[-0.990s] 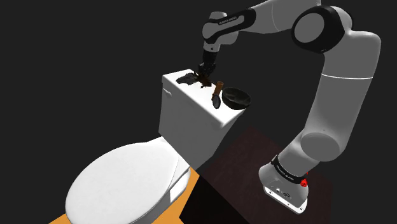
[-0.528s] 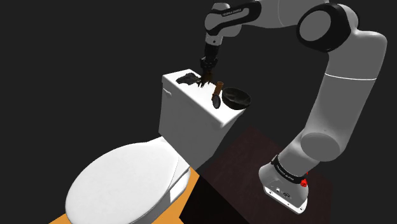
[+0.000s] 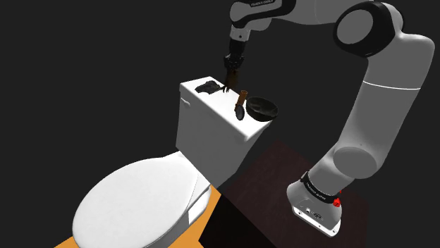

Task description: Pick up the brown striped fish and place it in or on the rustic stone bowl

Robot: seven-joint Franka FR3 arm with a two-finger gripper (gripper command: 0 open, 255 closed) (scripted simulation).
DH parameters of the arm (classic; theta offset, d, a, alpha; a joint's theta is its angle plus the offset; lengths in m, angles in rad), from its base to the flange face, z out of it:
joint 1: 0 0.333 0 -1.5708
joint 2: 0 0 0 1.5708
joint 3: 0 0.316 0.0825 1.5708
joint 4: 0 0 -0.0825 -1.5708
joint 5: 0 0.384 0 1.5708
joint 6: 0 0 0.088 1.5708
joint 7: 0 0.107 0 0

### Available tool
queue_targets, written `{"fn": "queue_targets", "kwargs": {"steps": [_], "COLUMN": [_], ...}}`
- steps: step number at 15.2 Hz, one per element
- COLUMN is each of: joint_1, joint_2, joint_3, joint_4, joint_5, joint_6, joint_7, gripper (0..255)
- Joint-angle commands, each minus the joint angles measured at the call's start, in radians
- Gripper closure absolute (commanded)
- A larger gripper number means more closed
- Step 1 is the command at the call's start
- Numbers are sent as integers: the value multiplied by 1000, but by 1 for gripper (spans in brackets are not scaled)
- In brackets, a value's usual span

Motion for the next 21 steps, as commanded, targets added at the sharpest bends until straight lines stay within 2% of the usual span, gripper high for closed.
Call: {"fn": "queue_targets", "kwargs": {"steps": [1,10,15,21], "joint_1": [1,-1,-11,-35], "joint_2": [-7,-24,-224,-444], "joint_3": [0,-2,-21,-47], "joint_4": [21,109,-150,-397], "joint_5": [-1,-5,-35,-80], "joint_6": [-28,-134,-73,-43], "joint_7": [3,7,-23,-58], "gripper": [255,255,255,255]}}
